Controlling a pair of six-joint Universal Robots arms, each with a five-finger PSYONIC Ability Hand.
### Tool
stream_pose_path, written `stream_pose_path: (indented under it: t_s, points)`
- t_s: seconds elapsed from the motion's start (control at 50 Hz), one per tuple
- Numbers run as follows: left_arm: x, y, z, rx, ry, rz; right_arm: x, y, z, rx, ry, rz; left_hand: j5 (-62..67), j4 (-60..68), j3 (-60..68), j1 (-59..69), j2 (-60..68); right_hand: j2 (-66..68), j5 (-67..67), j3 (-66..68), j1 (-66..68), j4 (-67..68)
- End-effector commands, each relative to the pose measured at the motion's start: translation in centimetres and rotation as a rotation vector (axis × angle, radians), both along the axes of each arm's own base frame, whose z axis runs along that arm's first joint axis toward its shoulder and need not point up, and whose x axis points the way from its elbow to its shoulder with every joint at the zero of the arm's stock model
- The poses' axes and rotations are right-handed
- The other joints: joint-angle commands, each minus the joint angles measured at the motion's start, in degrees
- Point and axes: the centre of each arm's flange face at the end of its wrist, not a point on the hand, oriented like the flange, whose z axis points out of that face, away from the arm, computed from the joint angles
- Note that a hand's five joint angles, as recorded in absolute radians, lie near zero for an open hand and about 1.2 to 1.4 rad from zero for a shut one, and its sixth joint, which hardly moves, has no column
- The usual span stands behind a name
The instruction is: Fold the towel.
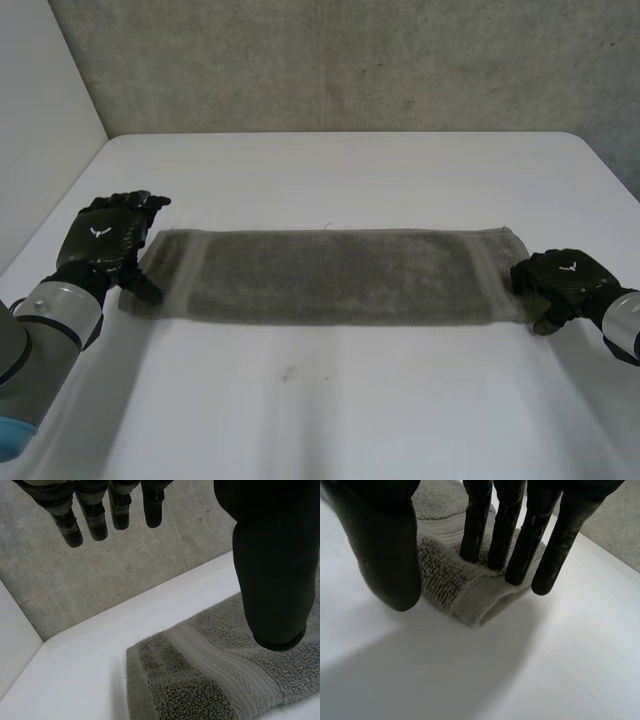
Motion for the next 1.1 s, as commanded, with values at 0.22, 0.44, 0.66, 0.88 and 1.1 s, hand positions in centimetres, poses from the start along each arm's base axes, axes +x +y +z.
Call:
stream_pose_path:
  t_s: [0.22,0.44,0.66,0.88,1.1]
  points:
    - [0.0,0.1,0.0,0.001,0.0,0.001,-10.3,-5.9,5.9,-0.26,0.257,-0.463,-1.7,0.5,0.5,0.0,0.5,36.3,36.4,35.7,35.7,36.7]
    - [-1.3,-0.4,4.9,-0.165,0.024,-0.034,4.4,-3.7,12.6,-0.483,0.266,-0.057,-1.7,0.5,0.5,0.0,0.5,36.3,36.4,35.7,35.7,36.7]
    - [-6.4,0.0,11.6,-0.321,0.102,-0.135,22.2,7.8,10.4,-0.526,0.151,0.45,-1.7,0.5,0.5,0.0,0.5,36.3,36.4,35.7,35.7,36.7]
    - [-10.3,0.4,11.0,-0.266,0.17,-0.16,26.7,14.3,4.6,-0.414,0.183,0.607,-1.7,0.5,0.5,0.0,0.5,27.4,27.5,26.8,26.8,27.9]
    - [-11.4,0.6,7.5,-0.161,0.163,-0.173,20.8,12.3,6.5,-0.297,0.143,0.369,-1.7,0.5,0.5,0.0,0.5,-33.7,-33.6,-34.3,-34.3,-33.3]
